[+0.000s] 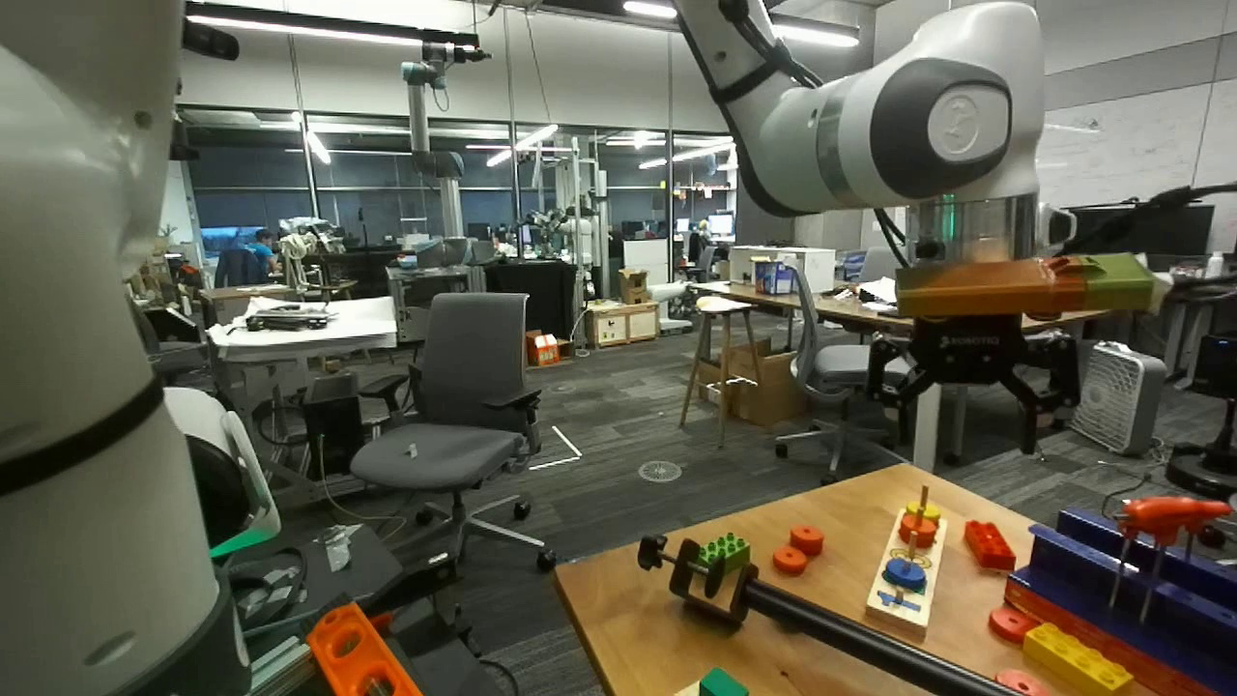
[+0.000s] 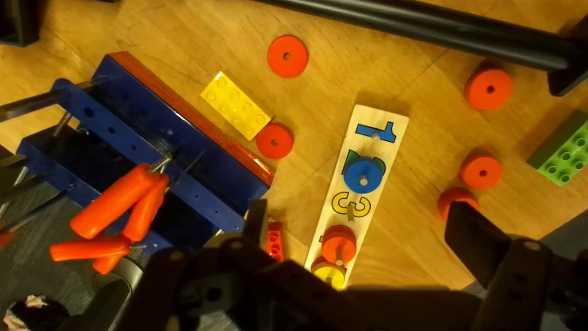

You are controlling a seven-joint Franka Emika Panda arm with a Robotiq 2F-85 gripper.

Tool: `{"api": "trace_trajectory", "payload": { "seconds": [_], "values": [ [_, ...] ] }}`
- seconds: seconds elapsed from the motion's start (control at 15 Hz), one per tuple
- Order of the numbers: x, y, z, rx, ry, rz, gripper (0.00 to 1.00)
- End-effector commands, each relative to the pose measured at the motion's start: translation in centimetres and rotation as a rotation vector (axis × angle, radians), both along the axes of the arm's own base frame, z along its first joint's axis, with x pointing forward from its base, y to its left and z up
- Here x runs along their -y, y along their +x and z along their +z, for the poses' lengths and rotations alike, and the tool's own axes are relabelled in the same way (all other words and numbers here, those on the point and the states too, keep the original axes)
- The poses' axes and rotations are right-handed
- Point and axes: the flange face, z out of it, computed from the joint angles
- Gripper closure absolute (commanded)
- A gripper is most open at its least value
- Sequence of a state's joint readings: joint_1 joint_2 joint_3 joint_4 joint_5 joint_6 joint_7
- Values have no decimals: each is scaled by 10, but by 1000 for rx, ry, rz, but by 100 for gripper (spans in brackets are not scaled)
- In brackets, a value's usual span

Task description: Remove the round orange blocks from the wooden board and put them on the table

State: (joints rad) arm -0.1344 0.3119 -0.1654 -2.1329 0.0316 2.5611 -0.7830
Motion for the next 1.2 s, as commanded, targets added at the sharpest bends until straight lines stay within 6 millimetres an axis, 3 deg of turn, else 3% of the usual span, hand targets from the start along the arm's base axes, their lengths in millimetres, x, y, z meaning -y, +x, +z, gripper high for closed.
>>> {"api": "trace_trajectory", "payload": {
  "seconds": [0.0, 0.33, 0.8, 1.13],
  "values": [
    [6, 38, -22, 6, 6, -11, 0],
    [-2, 60, -45, -8, 37, -39, 0],
    [-41, 79, -71, -68, 85, 1, 0],
    [-44, 95, -103, -115, 76, -26, 0]
  ]
}}
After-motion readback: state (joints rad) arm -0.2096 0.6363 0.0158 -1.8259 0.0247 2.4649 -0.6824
